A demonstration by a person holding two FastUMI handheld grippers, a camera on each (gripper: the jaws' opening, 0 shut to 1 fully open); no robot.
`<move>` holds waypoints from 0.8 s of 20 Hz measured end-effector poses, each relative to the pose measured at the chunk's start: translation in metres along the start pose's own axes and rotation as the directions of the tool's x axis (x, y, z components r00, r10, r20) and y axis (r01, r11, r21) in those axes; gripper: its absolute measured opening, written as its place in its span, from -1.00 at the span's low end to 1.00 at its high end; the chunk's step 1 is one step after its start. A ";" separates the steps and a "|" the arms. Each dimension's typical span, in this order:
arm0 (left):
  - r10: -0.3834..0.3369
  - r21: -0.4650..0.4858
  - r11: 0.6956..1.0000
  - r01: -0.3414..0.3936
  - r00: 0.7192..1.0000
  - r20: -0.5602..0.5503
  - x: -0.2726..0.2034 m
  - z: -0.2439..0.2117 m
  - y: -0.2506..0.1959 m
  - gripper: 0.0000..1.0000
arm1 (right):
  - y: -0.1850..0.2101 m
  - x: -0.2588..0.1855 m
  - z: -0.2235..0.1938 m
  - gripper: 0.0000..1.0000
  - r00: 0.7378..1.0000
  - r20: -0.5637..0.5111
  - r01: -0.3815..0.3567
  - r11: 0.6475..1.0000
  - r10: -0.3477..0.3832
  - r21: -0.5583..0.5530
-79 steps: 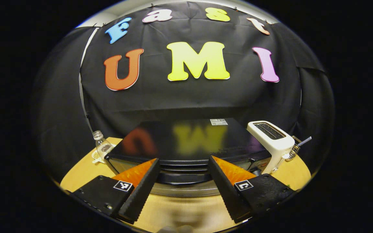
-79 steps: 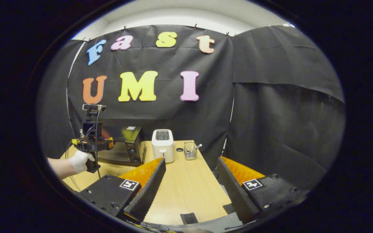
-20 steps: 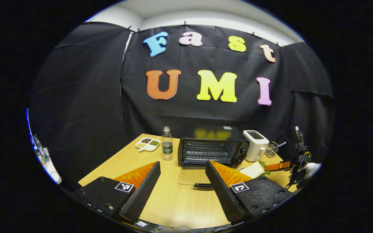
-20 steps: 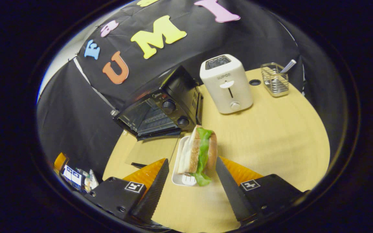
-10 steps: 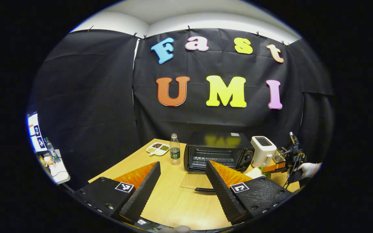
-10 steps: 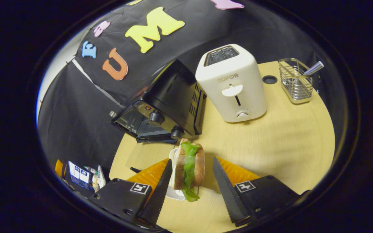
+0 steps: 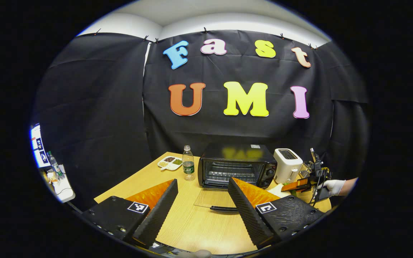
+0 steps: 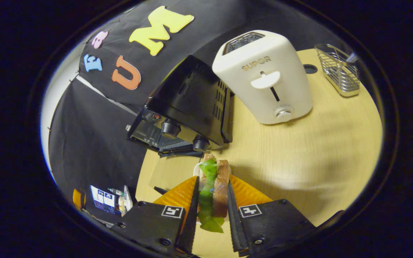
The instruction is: Open the electric oven with the left hand, put the food in, and close the electric oven.
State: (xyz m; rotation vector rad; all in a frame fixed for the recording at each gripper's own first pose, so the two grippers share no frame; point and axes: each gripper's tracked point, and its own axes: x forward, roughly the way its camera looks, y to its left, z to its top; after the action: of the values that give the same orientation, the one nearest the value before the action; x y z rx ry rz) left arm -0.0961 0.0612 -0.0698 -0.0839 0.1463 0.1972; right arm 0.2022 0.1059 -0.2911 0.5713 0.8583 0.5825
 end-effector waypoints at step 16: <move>-0.160 0.108 0.982 0.158 0.987 0.009 0.031 0.001 0.041 0.86 | 0.115 -0.053 -0.001 -0.19 0.921 0.381 0.065 0.997 -0.077 0.045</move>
State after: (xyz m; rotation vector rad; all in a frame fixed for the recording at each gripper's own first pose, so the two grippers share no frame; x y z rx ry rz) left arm -0.0739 0.1076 -0.0764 0.0134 0.1319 0.0306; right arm 0.1467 0.1510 -0.1869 0.6542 0.5147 0.3728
